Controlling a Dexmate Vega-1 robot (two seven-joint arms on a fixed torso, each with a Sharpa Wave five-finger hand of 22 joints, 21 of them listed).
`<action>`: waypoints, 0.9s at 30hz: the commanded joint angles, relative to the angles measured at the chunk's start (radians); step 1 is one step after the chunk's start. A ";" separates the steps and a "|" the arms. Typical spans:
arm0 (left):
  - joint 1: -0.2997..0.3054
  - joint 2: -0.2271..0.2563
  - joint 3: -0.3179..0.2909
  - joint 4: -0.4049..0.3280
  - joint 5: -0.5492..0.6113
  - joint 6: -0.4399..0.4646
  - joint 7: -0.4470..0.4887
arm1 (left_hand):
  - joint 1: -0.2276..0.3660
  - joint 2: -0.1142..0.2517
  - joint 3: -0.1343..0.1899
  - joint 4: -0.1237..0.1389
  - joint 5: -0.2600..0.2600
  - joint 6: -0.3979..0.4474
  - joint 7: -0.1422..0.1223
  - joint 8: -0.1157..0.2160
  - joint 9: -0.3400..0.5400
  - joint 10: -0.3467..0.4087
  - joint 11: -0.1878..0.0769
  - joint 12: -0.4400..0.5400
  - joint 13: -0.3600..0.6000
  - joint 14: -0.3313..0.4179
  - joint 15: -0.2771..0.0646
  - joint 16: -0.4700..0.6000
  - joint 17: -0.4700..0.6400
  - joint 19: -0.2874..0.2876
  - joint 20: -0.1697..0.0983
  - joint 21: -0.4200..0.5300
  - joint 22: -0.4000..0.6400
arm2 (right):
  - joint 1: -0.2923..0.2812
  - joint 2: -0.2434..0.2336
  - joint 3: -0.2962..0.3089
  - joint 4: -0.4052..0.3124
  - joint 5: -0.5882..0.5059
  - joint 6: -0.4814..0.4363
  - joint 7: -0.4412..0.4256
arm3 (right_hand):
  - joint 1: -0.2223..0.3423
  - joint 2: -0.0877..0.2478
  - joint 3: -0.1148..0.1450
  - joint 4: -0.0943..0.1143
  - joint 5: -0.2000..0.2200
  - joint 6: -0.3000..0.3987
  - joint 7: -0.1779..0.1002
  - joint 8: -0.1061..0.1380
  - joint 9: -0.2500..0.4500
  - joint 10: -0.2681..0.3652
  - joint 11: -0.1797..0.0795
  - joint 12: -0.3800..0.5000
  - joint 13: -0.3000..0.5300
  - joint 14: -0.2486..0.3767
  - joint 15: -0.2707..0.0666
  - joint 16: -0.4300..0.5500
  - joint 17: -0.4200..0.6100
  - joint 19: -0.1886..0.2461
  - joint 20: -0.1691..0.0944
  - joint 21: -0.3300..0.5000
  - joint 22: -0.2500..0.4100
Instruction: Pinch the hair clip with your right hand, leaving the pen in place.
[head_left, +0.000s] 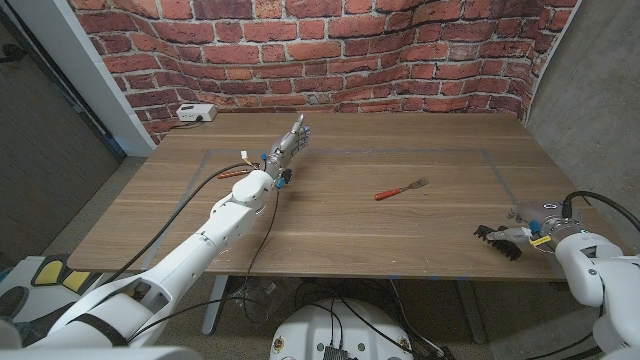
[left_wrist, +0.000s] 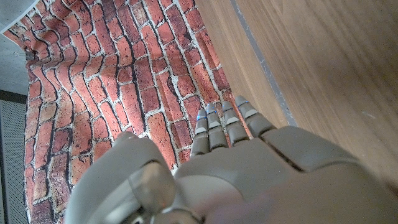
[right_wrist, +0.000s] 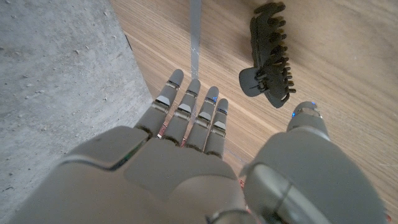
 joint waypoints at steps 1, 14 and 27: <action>-0.005 -0.003 0.001 0.003 0.000 0.003 0.004 | 0.001 0.005 -0.010 0.000 -0.004 0.009 0.000 -0.002 0.006 0.010 0.001 -0.002 0.004 -0.004 -0.001 0.000 0.004 -0.003 0.002 0.002 0.002 | 0.019 0.061 0.021 0.009 0.122 0.014 -0.144 | -0.011 0.003 -0.005 -0.001 0.006 -0.008 0.002 0.002 0.004 -0.004 0.006 0.007 0.001 0.001 0.016 0.004 0.002 0.005 0.009 -0.005 0.002; 0.002 -0.002 -0.003 0.000 -0.003 0.003 0.009 | 0.002 0.006 -0.011 0.000 -0.004 0.009 -0.001 -0.002 0.006 0.011 0.000 -0.002 0.004 -0.003 -0.002 0.001 0.004 -0.003 0.002 0.002 0.002 | 0.057 0.112 0.021 0.027 0.315 0.035 -0.354 | -0.031 0.013 -0.013 0.007 0.013 0.035 -0.007 0.028 0.006 0.008 0.004 0.022 0.002 -0.002 0.020 0.010 0.002 0.013 0.016 -0.007 0.002; 0.037 0.040 -0.013 -0.103 0.019 0.017 0.039 | 0.003 0.007 -0.013 0.000 -0.004 0.009 0.000 -0.002 0.006 0.011 0.001 -0.002 0.004 -0.003 -0.001 0.000 0.004 -0.002 0.002 0.002 0.002 | 0.141 0.121 0.015 0.100 0.621 0.174 -0.542 | -0.024 0.037 -0.004 0.006 0.018 0.030 -0.005 0.028 0.006 0.020 0.009 0.031 0.002 0.015 0.026 0.016 0.000 0.056 -0.015 0.008 0.004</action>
